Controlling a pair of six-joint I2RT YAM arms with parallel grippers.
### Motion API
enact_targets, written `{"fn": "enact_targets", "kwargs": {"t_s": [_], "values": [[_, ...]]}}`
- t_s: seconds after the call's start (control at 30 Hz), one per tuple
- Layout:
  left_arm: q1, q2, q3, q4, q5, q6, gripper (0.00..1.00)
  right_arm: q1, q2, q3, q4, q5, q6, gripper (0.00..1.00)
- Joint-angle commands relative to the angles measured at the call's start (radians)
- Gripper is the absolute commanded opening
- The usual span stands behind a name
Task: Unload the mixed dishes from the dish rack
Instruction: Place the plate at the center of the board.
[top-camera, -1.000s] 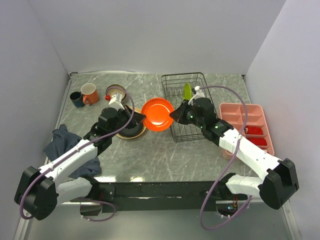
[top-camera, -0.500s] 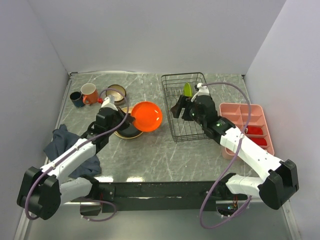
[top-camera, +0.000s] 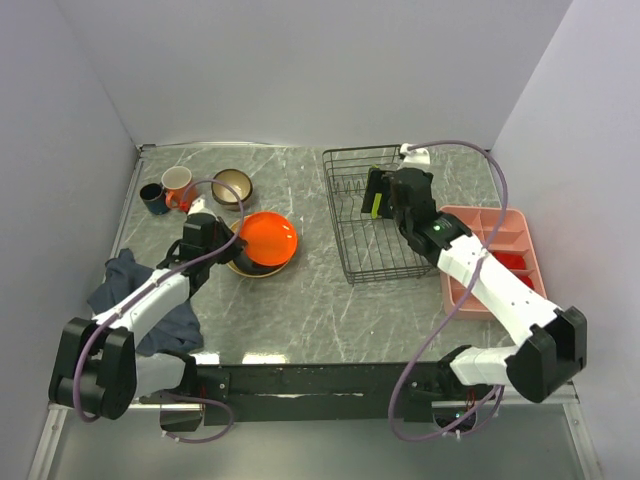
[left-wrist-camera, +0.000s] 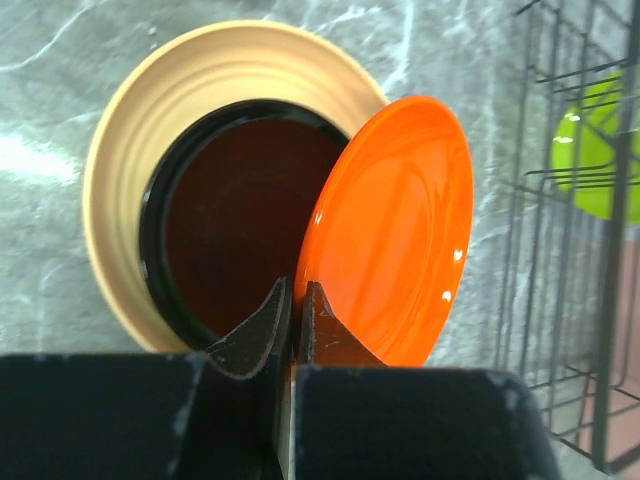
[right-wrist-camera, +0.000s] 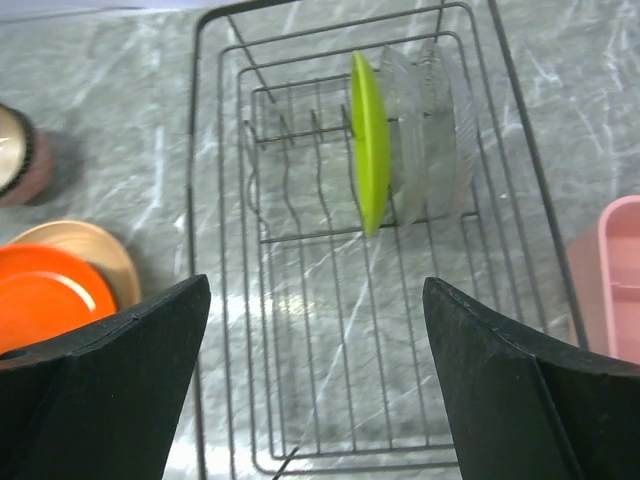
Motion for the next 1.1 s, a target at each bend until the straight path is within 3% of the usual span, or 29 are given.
{"fn": "enact_targets", "kwargs": {"t_s": [0.0, 0.3, 0.4, 0.5, 0.53, 0.63, 0.77, 0.83, 0.93, 1.07], "values": [[0.013, 0.01, -0.006, 0.021, -0.011, 0.04, 0.01, -0.018, 0.064, 0.072, 0.001, 0.08, -0.053, 0.94], [0.033, 0.088, -0.024, 0.036, -0.065, 0.022, 0.02, -0.044, 0.192, 0.136, 0.016, 0.068, -0.064, 0.92], [0.036, 0.117, -0.006, 0.013, -0.066, 0.022, 0.08, -0.047, 0.238, 0.168, 0.004, 0.074, -0.072, 0.92], [0.036, 0.109, -0.007, 0.002, -0.084, 0.019, 0.21, -0.046, 0.259, 0.178, 0.009, 0.068, -0.073, 0.91], [0.036, 0.105, -0.009, -0.007, -0.089, 0.017, 0.34, -0.047, 0.265, 0.179, 0.01, 0.07, -0.075, 0.91], [0.038, 0.085, -0.006, -0.016, -0.097, 0.028, 0.5, -0.047, 0.284, 0.193, 0.007, 0.074, -0.079, 0.91], [0.036, 0.047, 0.013, -0.065, -0.118, 0.048, 0.65, -0.047, 0.31, 0.216, -0.002, 0.074, -0.092, 0.91], [0.038, 0.024, 0.017, -0.079, -0.13, 0.063, 0.66, -0.047, 0.327, 0.231, -0.007, 0.077, -0.096, 0.9], [0.036, -0.026, 0.031, -0.116, -0.143, 0.095, 0.83, -0.046, 0.344, 0.246, -0.011, 0.088, -0.105, 0.87], [0.036, -0.108, 0.042, -0.156, -0.135, 0.147, 0.91, -0.049, 0.377, 0.274, -0.028, 0.102, -0.121, 0.83]]}}
